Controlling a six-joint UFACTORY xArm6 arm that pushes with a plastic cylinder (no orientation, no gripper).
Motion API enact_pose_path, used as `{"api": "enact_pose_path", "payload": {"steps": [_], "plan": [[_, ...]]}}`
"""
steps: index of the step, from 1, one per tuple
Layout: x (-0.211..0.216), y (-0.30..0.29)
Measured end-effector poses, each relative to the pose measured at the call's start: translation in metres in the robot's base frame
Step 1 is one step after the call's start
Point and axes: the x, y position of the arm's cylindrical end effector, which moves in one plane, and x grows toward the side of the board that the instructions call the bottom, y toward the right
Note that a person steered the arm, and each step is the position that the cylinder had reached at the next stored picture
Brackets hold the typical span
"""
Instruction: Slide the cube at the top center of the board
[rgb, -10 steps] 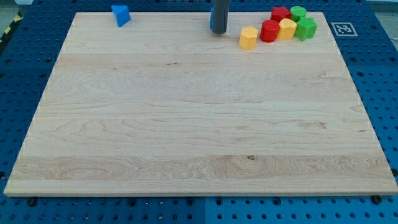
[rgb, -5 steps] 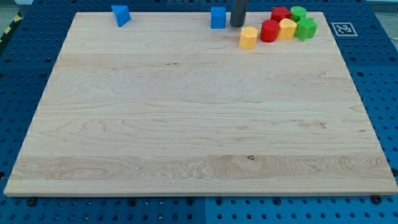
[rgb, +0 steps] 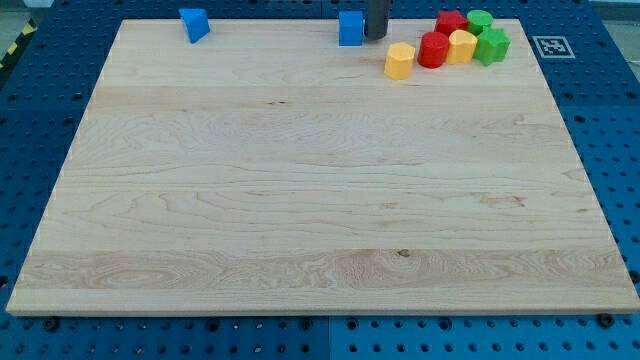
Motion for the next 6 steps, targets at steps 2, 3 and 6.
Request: {"api": "enact_pose_path", "payload": {"steps": [2,3,6], "plan": [[0.004,-0.002],[0.004,-0.014],[-0.006,-0.047]]}}
